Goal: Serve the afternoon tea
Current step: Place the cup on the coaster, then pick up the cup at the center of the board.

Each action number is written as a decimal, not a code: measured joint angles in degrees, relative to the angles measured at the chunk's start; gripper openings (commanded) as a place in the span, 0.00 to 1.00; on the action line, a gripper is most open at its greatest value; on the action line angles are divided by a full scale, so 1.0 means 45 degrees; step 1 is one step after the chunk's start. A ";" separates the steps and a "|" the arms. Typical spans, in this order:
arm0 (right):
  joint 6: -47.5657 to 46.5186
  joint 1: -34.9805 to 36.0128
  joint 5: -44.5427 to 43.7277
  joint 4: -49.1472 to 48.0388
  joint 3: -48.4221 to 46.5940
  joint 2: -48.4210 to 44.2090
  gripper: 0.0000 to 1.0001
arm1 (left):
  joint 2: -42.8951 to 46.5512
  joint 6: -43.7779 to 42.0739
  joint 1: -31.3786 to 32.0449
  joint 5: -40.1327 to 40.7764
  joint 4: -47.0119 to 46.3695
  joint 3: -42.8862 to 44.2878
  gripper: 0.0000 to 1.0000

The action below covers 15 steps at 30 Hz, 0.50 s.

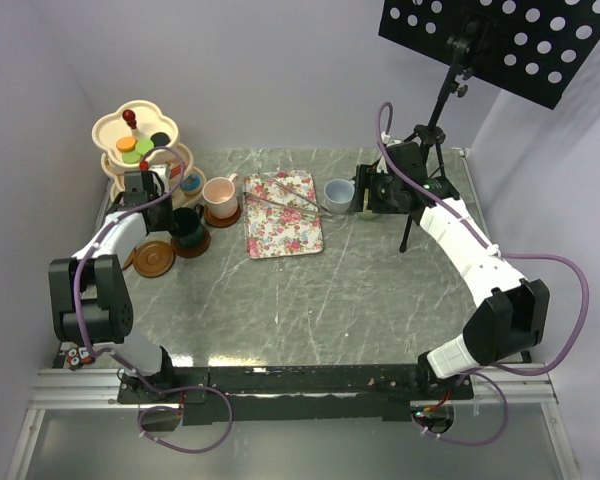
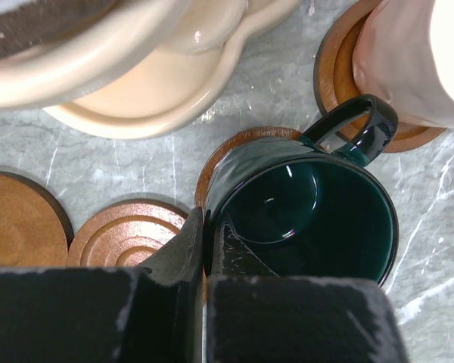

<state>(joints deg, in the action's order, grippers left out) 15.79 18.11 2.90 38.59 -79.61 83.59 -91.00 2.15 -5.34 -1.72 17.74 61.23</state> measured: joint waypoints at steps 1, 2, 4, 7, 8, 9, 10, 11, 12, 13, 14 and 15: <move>0.0000 0.0000 0.0000 0.0000 0.0000 0.0000 0.79 | -0.0005 0.0010 0.0000 0.0010 -0.0063 0.0000 0.01; 0.0000 0.0000 -0.0005 0.0000 0.0000 0.0000 0.80 | -0.0010 0.0029 0.0000 0.0010 -0.0092 0.0000 0.01; 0.0000 0.0000 -0.0015 0.0000 0.0000 0.0000 0.81 | -0.0015 0.0063 0.0000 0.0015 -0.0092 0.0000 0.02; -0.0044 0.0000 -0.0049 0.0000 0.0005 0.0010 0.84 | -0.0019 0.0141 0.0000 0.0049 -0.0078 0.0000 0.15; -0.0053 0.0000 -0.0063 -0.0005 0.0005 0.0029 0.84 | -0.0029 0.0146 0.0000 0.0097 -0.0068 0.0005 0.20; -0.0092 -0.0010 -0.0083 -0.0015 0.0005 0.0063 0.84 | -0.0068 0.0175 0.0000 0.0136 -0.0068 0.0005 0.28; -0.0107 -0.0010 -0.0107 -0.0019 0.0005 0.0112 0.84 | -0.0107 0.0219 0.0000 0.0136 -0.0068 0.0019 0.34; -0.0151 -0.0029 -0.0126 -0.0044 0.0005 0.0194 0.84 | -0.0141 0.0301 0.0000 0.0151 -0.0068 0.0034 0.40; -0.0194 -0.0053 -0.0151 -0.0102 0.0005 0.0311 0.84 | -0.0146 0.0393 0.0000 0.0170 -0.0073 0.0044 0.46; -0.0248 -0.0102 -0.0165 -0.0189 0.0005 0.0466 0.84 | -0.0146 0.0452 0.0000 0.0199 -0.0063 0.0063 0.49; -0.0291 -0.0170 -0.0175 -0.0301 0.0005 0.0665 0.83 | -0.0146 0.0457 0.0000 0.0214 -0.0068 0.0092 0.54; -0.0350 -0.0233 -0.0209 -0.0423 0.0000 0.0894 0.82 | -0.0146 0.0476 0.0000 0.0228 -0.0073 0.0136 0.58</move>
<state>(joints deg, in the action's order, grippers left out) 14.22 17.06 1.96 36.69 -79.61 87.61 -91.66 4.29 -5.34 -0.69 17.41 61.84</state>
